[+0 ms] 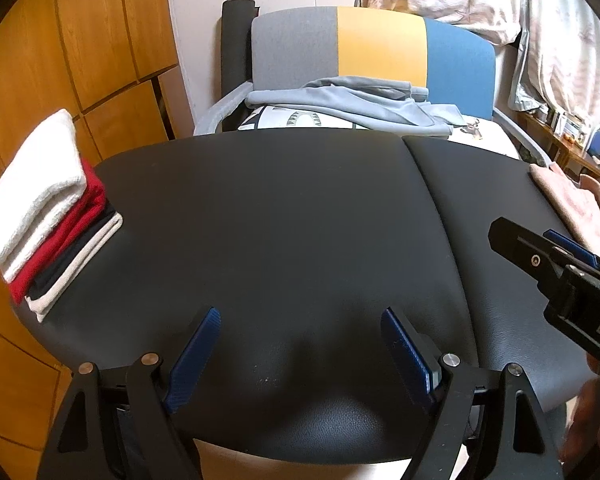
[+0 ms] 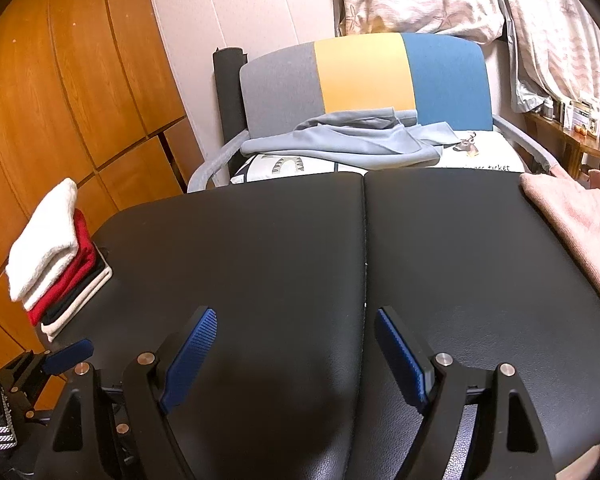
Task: Fold clothes
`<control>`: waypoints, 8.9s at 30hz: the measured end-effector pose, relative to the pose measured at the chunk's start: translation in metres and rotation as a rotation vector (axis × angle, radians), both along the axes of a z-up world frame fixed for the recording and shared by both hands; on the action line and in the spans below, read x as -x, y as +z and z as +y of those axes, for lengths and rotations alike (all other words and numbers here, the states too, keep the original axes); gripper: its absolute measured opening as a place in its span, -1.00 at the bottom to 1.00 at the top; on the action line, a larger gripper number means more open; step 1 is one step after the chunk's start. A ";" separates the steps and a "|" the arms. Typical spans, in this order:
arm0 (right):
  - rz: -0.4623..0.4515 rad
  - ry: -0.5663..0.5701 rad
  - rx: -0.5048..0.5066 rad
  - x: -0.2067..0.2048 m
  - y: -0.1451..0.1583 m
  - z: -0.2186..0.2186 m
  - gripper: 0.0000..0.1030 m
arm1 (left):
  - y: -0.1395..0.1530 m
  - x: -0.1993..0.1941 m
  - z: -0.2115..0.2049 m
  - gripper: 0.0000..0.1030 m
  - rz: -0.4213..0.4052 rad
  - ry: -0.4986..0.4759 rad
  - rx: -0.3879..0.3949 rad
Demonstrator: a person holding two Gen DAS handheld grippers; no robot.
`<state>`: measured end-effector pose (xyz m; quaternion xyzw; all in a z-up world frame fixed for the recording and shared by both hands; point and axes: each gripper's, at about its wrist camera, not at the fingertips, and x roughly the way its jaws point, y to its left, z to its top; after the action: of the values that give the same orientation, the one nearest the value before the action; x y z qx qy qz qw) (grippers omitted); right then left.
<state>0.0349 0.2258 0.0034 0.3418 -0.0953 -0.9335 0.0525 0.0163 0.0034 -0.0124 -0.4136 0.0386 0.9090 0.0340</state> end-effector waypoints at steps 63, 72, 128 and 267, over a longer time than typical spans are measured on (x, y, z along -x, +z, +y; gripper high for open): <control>-0.098 -0.205 -0.052 -0.003 -0.024 0.067 0.61 | -0.027 0.052 0.063 0.65 -0.057 -0.162 0.114; -0.088 -0.294 -0.082 -0.020 -0.031 0.116 0.63 | -0.029 0.056 0.101 0.70 -0.081 -0.220 0.109; -0.357 -0.816 -0.133 -0.002 -0.103 0.509 -0.12 | -0.084 0.060 0.242 0.76 -0.198 -0.427 0.178; -0.186 0.170 -0.192 0.116 -0.090 0.045 -0.34 | -0.080 0.018 0.075 -1.00 -0.168 -0.481 0.015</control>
<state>-0.0813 0.2709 -0.0868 0.4368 0.0191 -0.8949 0.0892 -0.0016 0.0782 -0.0928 -0.4669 0.1398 0.8370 0.2490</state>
